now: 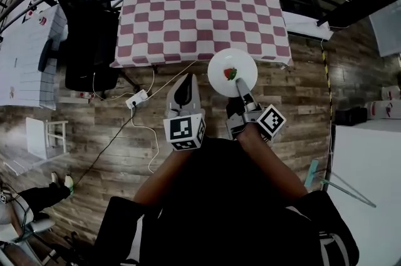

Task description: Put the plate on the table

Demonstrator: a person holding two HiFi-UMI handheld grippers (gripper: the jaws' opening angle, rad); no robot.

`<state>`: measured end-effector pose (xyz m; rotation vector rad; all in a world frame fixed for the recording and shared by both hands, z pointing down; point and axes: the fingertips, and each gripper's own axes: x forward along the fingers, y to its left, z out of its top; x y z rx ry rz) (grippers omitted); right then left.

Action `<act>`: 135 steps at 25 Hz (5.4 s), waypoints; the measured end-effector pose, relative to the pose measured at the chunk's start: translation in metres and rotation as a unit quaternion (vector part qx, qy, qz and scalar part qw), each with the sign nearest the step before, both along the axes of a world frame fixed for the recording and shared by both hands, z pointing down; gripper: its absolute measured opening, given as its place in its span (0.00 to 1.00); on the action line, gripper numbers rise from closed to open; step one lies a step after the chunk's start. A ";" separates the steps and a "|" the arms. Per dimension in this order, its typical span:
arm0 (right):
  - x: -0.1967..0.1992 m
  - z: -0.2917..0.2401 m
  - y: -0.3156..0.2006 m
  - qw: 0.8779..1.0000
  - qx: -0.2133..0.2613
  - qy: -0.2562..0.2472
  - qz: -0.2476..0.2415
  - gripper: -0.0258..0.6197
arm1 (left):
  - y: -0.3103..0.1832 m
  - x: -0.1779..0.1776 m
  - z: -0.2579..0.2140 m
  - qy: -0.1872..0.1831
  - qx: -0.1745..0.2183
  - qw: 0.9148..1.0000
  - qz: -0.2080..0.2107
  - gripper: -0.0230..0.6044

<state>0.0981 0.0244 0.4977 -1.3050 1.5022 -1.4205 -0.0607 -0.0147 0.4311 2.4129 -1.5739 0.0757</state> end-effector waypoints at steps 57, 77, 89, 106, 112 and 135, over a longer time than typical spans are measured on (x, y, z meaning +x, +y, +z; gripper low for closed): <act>0.008 0.071 -0.221 0.993 -0.016 0.006 -0.118 0.07 | -0.176 0.009 0.044 -0.042 -0.031 0.994 -0.092 0.05; 0.023 0.180 -0.333 0.985 0.000 0.001 -0.172 0.07 | -0.218 0.052 0.069 -0.037 -0.033 0.994 -0.098 0.05; -0.010 0.249 -0.320 0.978 -0.051 -0.018 -0.201 0.07 | -0.206 0.040 0.082 -0.033 -0.053 0.994 -0.091 0.05; -0.024 0.302 -0.303 0.969 -0.125 0.010 -0.212 0.07 | -0.185 0.024 0.099 -0.036 -0.074 0.992 -0.099 0.05; -0.023 0.306 -0.298 0.964 -0.156 0.046 -0.210 0.08 | -0.177 0.021 0.101 -0.033 -0.079 0.992 -0.095 0.05; 0.026 0.305 -0.250 0.929 -0.232 0.207 -0.203 0.17 | -0.147 -0.004 0.076 -0.016 -0.061 0.996 -0.068 0.05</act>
